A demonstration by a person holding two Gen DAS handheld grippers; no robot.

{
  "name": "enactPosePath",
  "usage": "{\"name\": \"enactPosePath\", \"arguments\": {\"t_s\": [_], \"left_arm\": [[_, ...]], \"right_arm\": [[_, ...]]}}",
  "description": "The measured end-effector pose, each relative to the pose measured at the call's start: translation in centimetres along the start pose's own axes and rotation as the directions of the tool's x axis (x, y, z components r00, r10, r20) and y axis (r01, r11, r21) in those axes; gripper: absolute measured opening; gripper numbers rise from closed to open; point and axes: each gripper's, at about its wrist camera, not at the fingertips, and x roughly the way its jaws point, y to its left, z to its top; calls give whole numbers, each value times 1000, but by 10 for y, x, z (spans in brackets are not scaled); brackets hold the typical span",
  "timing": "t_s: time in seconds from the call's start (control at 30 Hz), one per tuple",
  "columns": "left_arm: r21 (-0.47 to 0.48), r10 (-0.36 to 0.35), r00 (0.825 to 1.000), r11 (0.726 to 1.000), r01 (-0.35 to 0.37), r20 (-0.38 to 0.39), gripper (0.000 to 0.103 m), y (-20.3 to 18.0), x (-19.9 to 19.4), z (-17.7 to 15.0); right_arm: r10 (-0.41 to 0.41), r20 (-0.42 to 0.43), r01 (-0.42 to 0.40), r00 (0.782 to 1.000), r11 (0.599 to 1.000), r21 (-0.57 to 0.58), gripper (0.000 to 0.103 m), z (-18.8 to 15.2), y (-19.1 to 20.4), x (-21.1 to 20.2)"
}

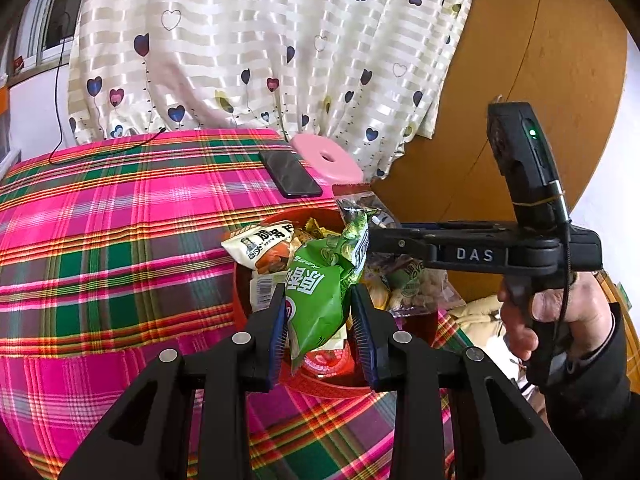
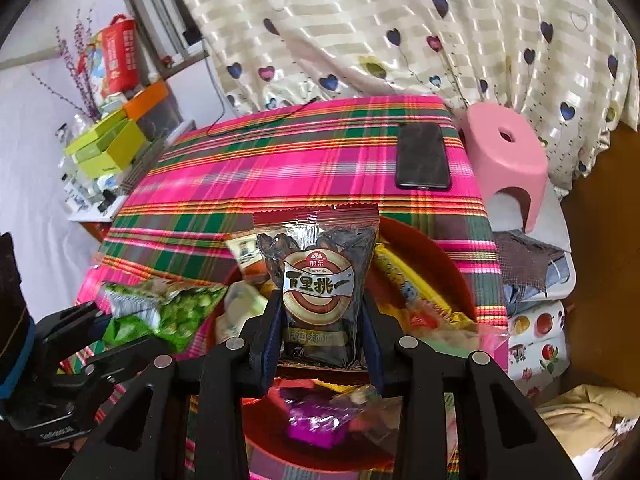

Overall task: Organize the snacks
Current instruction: 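Carry the green bag and cookie packet over the red basket with both tools, then open both tools to drop the green bag and cookie packet into the basket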

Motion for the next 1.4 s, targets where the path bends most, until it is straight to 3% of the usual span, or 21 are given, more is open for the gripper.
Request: {"name": "enactPosePath", "arguments": {"t_s": [0.3,0.47,0.83,1.17,1.27,1.4], "left_arm": [[4,-2,1000,1000,2,-21,32,-3,10,2],[13,-13,999,1000,13,-32,32,-6,15,3],[41,-52,996,998,55,-68,32,-18,27,0],[31,-129,984,990,134,-123,33,-26,51,-2],[32,-128,985,991,133,-116,54,-27,53,-2],[53,-104,991,993,109,-88,57,-27,47,0]], "right_arm": [[8,-30,-6,1000,999,43,34,8,-16,16],[15,-35,-12,999,998,67,42,7,-21,19],[14,47,-19,999,994,105,44,-6,-26,-16],[11,62,-17,998,994,112,45,-24,-28,-36],[10,63,-17,998,993,113,45,-25,-29,-37],[13,65,-21,998,993,114,45,-26,-30,-39]]}}
